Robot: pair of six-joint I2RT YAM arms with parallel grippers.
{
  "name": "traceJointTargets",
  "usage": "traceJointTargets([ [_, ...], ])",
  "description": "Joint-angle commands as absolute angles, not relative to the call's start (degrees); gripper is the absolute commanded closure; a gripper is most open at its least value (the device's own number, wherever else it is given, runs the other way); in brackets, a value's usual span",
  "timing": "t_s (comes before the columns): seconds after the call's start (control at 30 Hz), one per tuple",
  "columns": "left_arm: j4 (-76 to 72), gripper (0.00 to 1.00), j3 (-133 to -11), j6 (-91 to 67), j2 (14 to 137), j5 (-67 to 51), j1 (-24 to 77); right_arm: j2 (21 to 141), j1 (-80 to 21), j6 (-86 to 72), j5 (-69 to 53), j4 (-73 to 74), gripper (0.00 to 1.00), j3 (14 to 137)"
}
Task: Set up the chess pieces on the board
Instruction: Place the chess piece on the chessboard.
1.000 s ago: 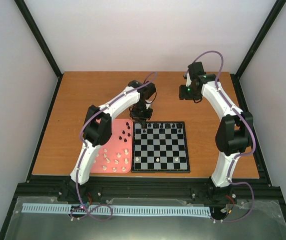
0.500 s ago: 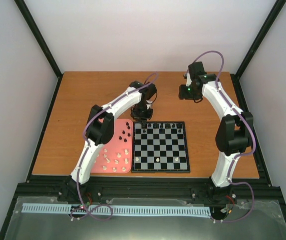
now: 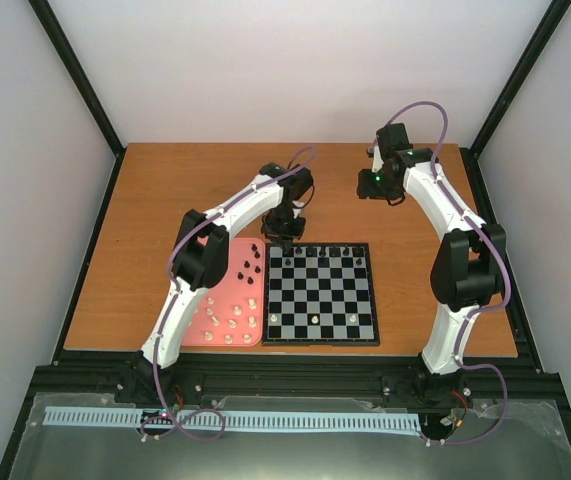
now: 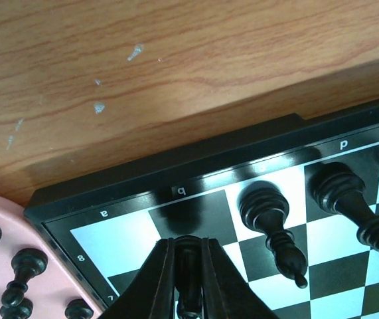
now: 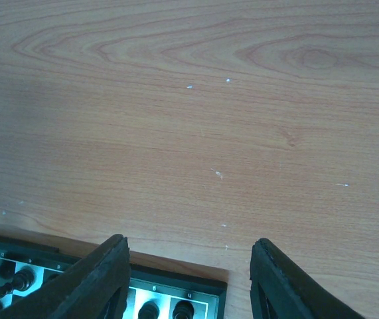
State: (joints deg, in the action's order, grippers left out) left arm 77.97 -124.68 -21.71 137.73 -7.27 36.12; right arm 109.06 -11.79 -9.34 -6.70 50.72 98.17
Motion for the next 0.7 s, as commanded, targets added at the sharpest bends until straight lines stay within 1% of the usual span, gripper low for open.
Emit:
traceJointTargets([
  [0.0, 76.68, 0.94, -126.63, -23.09, 139.06, -7.15, 36.32, 110.04, -11.16, -9.62, -6.94, 50.16, 0.50, 98.38],
  [0.37, 76.16, 0.90, -127.34, -23.23, 140.83, -7.07, 36.26, 110.08, -11.03, -9.49, -7.03, 50.19, 0.50, 98.45],
  [0.67, 76.64, 0.78, -126.95, -22.79, 140.18, -6.08, 36.30, 110.10, -10.99, -9.43, -7.19, 50.18, 0.50, 98.36],
])
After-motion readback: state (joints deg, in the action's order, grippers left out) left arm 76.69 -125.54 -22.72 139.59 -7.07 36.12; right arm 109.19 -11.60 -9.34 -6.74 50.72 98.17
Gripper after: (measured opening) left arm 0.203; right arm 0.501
